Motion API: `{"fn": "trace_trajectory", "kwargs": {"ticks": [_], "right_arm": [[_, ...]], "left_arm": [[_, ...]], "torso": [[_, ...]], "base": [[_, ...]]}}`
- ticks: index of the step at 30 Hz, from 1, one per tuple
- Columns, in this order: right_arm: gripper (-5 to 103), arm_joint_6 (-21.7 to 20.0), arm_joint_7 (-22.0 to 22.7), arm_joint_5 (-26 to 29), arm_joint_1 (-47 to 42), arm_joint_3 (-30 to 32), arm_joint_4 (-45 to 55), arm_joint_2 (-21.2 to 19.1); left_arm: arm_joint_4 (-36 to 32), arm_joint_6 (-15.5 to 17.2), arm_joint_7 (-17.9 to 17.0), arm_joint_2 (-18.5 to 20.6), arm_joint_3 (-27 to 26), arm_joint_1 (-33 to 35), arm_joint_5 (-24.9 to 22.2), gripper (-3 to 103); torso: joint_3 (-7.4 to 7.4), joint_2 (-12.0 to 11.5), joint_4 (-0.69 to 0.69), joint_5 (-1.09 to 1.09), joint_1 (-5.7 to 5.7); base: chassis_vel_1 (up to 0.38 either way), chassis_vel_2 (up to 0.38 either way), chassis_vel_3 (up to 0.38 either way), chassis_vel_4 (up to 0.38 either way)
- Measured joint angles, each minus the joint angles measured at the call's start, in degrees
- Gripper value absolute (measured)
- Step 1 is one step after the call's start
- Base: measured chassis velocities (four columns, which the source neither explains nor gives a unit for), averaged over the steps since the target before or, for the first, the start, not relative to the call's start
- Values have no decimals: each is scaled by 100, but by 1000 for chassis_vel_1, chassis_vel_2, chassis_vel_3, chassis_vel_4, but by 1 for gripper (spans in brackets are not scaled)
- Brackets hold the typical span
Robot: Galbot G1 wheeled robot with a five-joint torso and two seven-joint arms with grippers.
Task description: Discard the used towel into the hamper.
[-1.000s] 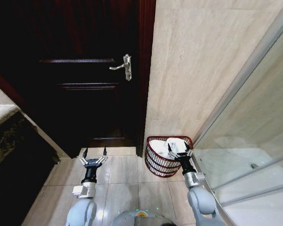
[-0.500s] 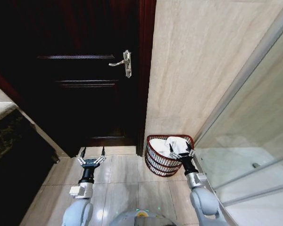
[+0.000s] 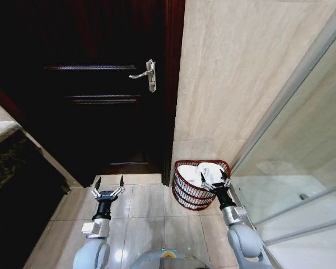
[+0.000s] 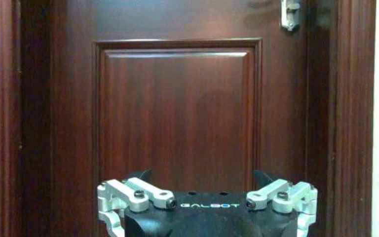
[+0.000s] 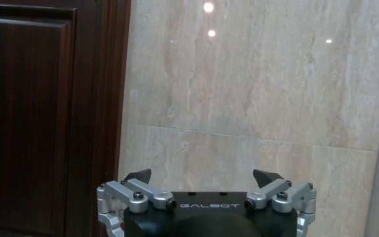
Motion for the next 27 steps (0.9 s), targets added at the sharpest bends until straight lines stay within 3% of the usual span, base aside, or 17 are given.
{"fn": "trace_trajectory", "kwargs": {"ticks": [18,27], "right_arm": [[100,51,13,-6,54,-12,-50,122],[100,103,32,-19,-13,5,-5,126]], "left_arm": [[79,-41,-173,-96,-23,-236,87,100],[70,65,-143,-69,-20,-214,88,100]], "torso": [[35,68,2,-1,38],[146,263,2,0,119]], "base": [[6,5,5,10],[0,0,0,0]]}}
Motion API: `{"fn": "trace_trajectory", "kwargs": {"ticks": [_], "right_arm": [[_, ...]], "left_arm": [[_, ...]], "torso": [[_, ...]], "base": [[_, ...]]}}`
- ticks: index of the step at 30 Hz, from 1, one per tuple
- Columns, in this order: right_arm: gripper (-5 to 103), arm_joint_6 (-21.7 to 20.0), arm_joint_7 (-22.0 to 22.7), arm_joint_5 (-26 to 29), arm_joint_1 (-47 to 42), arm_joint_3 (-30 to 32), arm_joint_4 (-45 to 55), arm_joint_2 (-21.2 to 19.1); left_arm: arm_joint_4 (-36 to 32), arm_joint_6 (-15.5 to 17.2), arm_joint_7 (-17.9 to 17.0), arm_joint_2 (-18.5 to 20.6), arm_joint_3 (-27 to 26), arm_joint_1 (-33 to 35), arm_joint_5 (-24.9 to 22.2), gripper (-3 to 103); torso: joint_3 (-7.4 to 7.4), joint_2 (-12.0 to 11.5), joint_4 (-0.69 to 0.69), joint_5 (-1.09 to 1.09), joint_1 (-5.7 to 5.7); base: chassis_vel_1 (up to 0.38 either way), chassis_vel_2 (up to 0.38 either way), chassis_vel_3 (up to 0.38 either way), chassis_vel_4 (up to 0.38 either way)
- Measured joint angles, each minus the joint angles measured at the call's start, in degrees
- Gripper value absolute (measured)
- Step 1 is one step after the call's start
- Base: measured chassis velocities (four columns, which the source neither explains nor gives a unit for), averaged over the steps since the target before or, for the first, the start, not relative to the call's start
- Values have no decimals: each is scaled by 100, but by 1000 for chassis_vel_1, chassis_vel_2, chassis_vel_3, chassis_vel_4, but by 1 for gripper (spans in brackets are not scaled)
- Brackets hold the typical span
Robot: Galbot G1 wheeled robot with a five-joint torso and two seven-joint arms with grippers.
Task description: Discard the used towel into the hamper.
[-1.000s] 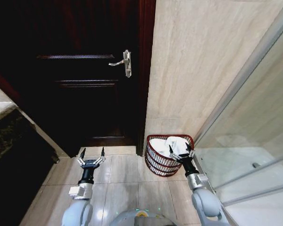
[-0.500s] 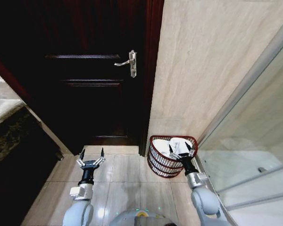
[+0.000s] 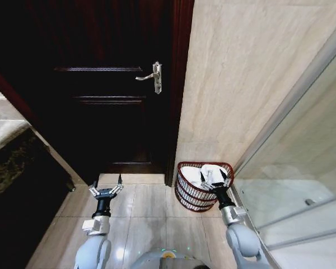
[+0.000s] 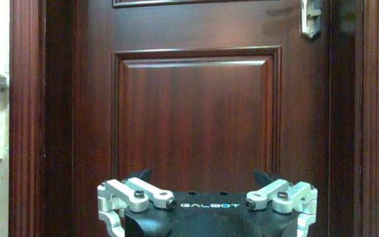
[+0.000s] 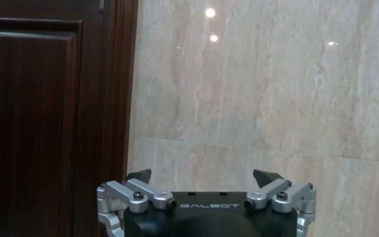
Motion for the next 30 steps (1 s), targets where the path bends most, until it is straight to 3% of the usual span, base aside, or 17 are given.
{"fn": "trace_trajectory", "kwargs": {"ticks": [30], "right_arm": [[100,19,-34,-23,-289,-33,237,-14]], "left_arm": [[-17,202,23,-60,99,-36,0,100]], "torso": [[459,770,0,0,305]], "base": [[22,-22,-21,21]]}}
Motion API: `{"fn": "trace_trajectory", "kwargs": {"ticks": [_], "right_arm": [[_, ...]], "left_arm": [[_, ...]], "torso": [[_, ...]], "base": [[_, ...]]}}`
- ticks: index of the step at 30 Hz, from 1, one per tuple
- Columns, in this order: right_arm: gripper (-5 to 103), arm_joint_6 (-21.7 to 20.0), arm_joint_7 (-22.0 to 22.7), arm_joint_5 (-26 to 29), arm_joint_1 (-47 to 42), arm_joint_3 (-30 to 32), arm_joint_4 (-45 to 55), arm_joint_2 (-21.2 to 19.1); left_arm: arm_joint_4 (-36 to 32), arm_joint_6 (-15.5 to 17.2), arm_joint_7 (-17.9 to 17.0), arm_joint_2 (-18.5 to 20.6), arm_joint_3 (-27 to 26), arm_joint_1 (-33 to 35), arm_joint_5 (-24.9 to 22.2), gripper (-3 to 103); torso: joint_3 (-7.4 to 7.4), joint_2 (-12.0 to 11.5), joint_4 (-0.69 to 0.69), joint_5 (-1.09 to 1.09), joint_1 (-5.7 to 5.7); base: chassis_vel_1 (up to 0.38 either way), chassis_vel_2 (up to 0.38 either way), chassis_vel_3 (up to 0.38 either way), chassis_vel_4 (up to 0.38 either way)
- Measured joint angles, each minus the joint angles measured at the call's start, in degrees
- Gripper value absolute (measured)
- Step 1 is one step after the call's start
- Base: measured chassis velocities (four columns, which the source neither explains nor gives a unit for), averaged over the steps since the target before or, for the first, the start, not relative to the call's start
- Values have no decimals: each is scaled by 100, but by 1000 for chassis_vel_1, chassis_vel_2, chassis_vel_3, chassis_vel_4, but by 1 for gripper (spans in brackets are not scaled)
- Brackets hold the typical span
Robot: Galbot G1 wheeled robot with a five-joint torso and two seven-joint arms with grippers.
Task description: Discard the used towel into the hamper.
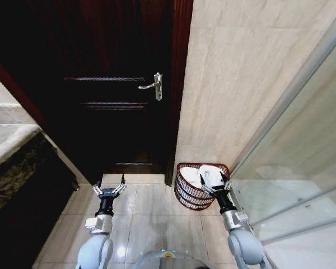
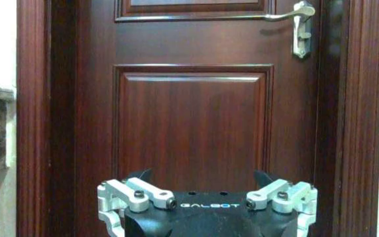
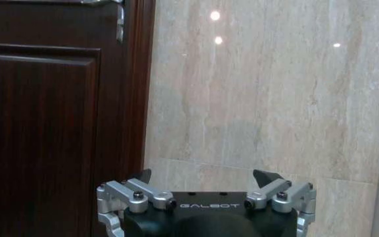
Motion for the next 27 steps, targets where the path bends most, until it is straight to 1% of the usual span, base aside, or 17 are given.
{"fn": "trace_trajectory", "kwargs": {"ticks": [7,13,15,18,27], "right_arm": [[100,11,38,-55,30,-23,-40,29],[100,30,36,-67,31,-31,-45,36],[100,30,36,-67,30,-30,-45,37],[100,37,36,-67,14,-30,-45,30],[100,36,34,-72,2,-18,-19,19]], "left_arm": [[18,-14,-35,20,-18,9,-1,100],[11,-11,-38,15,-14,-3,-3,100],[11,-10,-37,15,-12,-3,-2,100],[18,-5,-34,5,12,-13,15,100],[45,18,-33,17,10,-86,41,100]], "torso": [[55,92,0,0,41],[153,265,1,0,113],[158,276,1,0,118],[223,392,0,0,168],[305,535,1,0,229]], "base": [[0,0,0,0],[0,0,0,0],[0,0,0,0],[0,0,0,0],[0,0,0,0]]}}
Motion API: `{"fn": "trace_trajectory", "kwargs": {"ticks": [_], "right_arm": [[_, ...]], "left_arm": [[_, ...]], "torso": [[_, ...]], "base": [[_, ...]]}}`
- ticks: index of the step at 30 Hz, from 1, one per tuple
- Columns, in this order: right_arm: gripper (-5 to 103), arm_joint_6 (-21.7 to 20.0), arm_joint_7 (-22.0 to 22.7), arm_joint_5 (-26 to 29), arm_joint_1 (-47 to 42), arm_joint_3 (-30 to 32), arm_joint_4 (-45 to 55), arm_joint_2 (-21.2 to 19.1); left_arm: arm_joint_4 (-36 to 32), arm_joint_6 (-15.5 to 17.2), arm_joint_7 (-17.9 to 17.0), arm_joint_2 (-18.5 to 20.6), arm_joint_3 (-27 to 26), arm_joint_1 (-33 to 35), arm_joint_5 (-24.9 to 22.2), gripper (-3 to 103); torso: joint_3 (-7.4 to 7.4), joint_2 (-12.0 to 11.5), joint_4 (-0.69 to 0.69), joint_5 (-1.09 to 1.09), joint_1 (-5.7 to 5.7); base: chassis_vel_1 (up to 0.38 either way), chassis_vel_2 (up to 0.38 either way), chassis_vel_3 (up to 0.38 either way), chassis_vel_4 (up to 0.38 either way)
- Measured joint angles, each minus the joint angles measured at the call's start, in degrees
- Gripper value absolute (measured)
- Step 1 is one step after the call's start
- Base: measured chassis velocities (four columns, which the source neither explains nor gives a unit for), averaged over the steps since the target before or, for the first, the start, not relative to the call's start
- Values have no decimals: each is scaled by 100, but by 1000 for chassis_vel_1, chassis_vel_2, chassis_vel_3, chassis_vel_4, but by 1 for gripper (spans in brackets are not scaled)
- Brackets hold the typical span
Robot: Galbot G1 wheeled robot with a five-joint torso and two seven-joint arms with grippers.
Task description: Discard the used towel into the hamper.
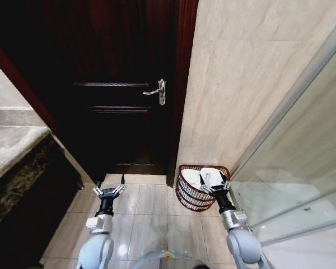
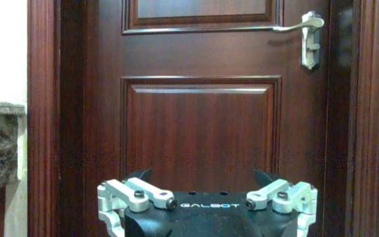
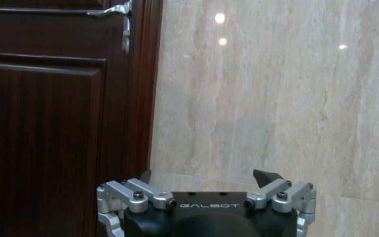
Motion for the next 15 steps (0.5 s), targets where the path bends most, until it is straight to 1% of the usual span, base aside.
{"fn": "trace_trajectory", "kwargs": {"ticks": [7,8,10,11,15], "right_arm": [[100,-8,-18,-18,-73,-1,81,-13],[100,-8,-18,-18,-73,-1,81,-13],[100,-10,-20,-23,-114,-1,109,-26],[100,-10,-20,-23,-114,-1,109,-26],[100,-3,-28,-25,-161,-7,149,-27]], "left_arm": [[0,60,6,0,12,-49,24,100],[0,60,6,0,12,-49,24,100],[0,63,9,-3,14,-56,32,100],[0,63,9,-3,14,-56,32,100],[-3,63,12,1,2,-46,34,100]], "torso": [[105,190,0,0,83],[105,190,0,0,83],[151,270,0,0,119],[151,270,0,0,119],[227,402,0,0,174]], "base": [[0,0,0,0],[0,0,0,0],[0,0,0,0],[0,0,0,0],[0,0,0,0]]}}
